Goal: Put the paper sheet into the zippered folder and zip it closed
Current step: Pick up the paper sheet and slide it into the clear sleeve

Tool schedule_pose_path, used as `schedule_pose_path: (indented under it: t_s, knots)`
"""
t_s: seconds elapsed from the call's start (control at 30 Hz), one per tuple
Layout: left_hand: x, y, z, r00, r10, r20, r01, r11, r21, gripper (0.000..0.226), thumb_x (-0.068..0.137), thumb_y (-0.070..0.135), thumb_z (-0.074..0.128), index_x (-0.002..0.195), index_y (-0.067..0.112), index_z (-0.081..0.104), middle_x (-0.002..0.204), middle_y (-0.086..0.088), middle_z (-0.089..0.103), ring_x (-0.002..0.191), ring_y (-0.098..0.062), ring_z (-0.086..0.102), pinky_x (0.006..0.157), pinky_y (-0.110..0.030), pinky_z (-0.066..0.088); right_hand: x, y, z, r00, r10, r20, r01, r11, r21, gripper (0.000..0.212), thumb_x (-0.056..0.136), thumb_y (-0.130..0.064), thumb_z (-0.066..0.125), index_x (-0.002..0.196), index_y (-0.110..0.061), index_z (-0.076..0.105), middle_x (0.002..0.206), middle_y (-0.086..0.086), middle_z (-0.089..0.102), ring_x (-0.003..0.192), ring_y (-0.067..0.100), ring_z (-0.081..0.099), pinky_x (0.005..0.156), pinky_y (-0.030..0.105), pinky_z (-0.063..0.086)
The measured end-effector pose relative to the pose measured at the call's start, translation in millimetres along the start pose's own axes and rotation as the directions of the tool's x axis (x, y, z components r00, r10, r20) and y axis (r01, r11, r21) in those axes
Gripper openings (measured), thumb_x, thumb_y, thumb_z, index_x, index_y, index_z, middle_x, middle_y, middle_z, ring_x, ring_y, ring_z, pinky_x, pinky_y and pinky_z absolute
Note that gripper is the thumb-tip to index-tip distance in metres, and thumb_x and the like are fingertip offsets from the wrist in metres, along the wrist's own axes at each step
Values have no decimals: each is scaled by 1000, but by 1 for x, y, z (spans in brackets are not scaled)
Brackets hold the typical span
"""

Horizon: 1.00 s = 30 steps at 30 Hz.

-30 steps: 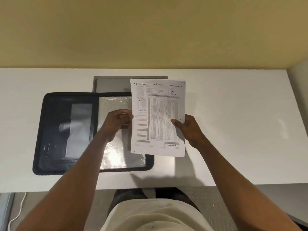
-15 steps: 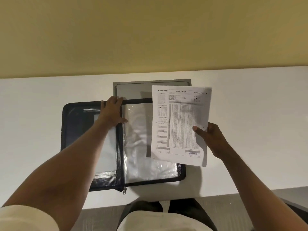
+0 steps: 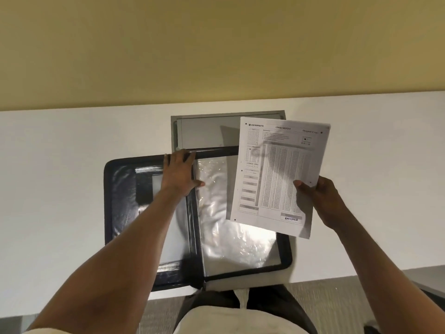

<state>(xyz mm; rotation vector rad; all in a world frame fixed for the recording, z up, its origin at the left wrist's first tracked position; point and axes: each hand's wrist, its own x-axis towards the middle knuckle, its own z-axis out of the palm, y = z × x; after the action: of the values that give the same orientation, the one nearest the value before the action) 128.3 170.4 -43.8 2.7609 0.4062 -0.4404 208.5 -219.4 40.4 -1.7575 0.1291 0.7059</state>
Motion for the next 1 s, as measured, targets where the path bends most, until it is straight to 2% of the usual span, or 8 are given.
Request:
schedule_pose_path:
  t_s: [0.13, 0.23, 0.3, 0.4, 0.47, 0.67, 0.8, 1.0]
  knots:
    - [-11, 11, 8, 1000, -7, 7, 7, 1000, 3, 111, 69, 65, 83, 159, 22, 35, 158, -10, 36, 152, -32, 26, 127, -58, 10, 0, -3, 2, 1000, 2, 14, -2, 1000, 1, 26, 101, -15, 64, 123, -3, 70, 116, 11, 77, 102, 29, 76, 77, 27, 62]
    - [-19, 19, 11, 1000, -22, -6, 22, 999, -27, 103, 75, 63, 80, 159, 23, 36, 160, -9, 34, 153, -30, 24, 125, -60, 3, 1, -6, 3, 1000, 4, 13, -4, 1000, 7, 26, 101, -15, 64, 123, -2, 69, 116, 11, 77, 102, 29, 76, 76, 27, 62]
    - [-23, 26, 11, 996, -20, -86, 15, 998, -56, 80, 84, 56, 75, 154, 27, 46, 157, -5, 38, 151, -28, 28, 124, -60, 5, 0, -8, 3, 1000, -1, 11, 1, 1000, 7, 26, 101, -15, 64, 123, -3, 69, 116, 12, 77, 102, 30, 76, 76, 27, 62]
    - [-24, 37, 10, 977, -22, -211, -1, 994, -107, 40, 93, 39, 71, 132, 30, 69, 142, -2, 54, 137, -27, 42, 118, -56, 21, 0, -12, 3, 1000, -15, 6, 15, 1000, 20, 27, 101, -16, 64, 123, -2, 69, 117, 13, 76, 103, 31, 75, 75, 27, 62]
    - [-22, 43, 8, 973, -54, -223, 25, 991, -131, 28, 95, 32, 70, 123, 29, 75, 134, 0, 58, 131, -26, 46, 115, -52, 24, 0, -14, 2, 1000, -24, 1, 24, 999, 28, 27, 100, -16, 64, 123, -2, 69, 117, 13, 76, 102, 31, 75, 75, 27, 61]
    - [-11, 54, 1, 985, -110, -136, 102, 992, -70, 27, 96, 29, 68, 123, 28, 74, 127, 0, 65, 125, -26, 50, 109, -46, 31, -3, -18, -1, 999, -50, -11, 50, 998, 36, 26, 100, -18, 66, 121, -5, 71, 112, 10, 78, 99, 27, 76, 75, 27, 60]
    - [-5, 54, 1, 979, -137, -150, 124, 988, -97, 15, 95, 25, 71, 109, 25, 77, 117, -1, 70, 117, -26, 56, 102, -42, 37, -5, -18, -4, 999, -38, -8, 39, 998, 49, 28, 100, -18, 66, 123, -4, 70, 117, 14, 76, 105, 33, 74, 88, 42, 60]
    - [2, 50, 1, 990, -83, -112, 65, 985, -157, 6, 88, 21, 76, 91, 24, 71, 106, 4, 69, 109, -22, 57, 97, -42, 38, -6, -18, -8, 1000, -27, -10, 27, 997, 67, 27, 100, -18, 65, 123, -4, 70, 118, 13, 76, 106, 33, 74, 88, 42, 59]
